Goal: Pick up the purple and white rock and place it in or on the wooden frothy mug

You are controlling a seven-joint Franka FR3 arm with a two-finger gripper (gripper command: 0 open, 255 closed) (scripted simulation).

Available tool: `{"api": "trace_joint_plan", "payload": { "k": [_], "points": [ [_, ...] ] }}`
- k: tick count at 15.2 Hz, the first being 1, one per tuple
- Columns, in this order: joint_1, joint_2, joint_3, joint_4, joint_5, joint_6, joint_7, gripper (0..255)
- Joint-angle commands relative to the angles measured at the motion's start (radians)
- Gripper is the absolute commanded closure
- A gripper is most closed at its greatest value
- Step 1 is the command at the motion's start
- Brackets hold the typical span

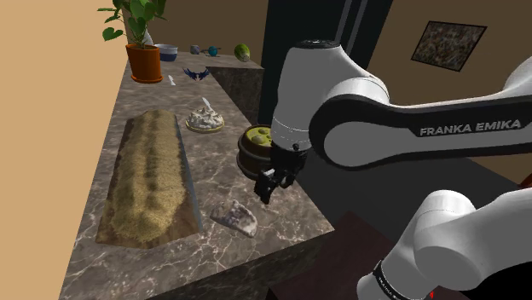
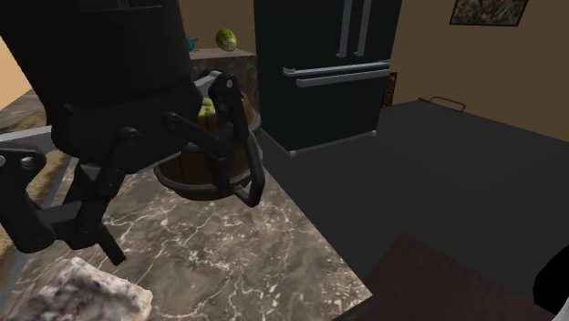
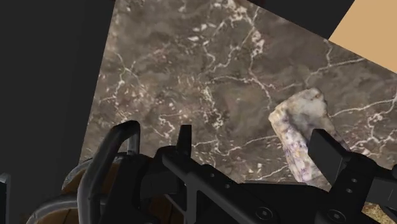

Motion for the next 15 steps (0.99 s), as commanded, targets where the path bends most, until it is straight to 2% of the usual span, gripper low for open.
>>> {"api": "trace_joint_plan", "payload": {
  "k": [1, 2, 10, 15],
  "points": [
    [0.007, 0.056, 0.060, 0.002, -0.006, 0.063, 0.037, 0],
    [0.008, 0.081, 0.088, 0.002, -0.013, 0.091, 0.055, 0],
    [-0.003, 0.134, 0.113, -0.065, -0.019, 0.210, 0.066, 0],
    [-0.003, 0.134, 0.113, -0.065, -0.019, 0.210, 0.066, 0]
  ]
}}
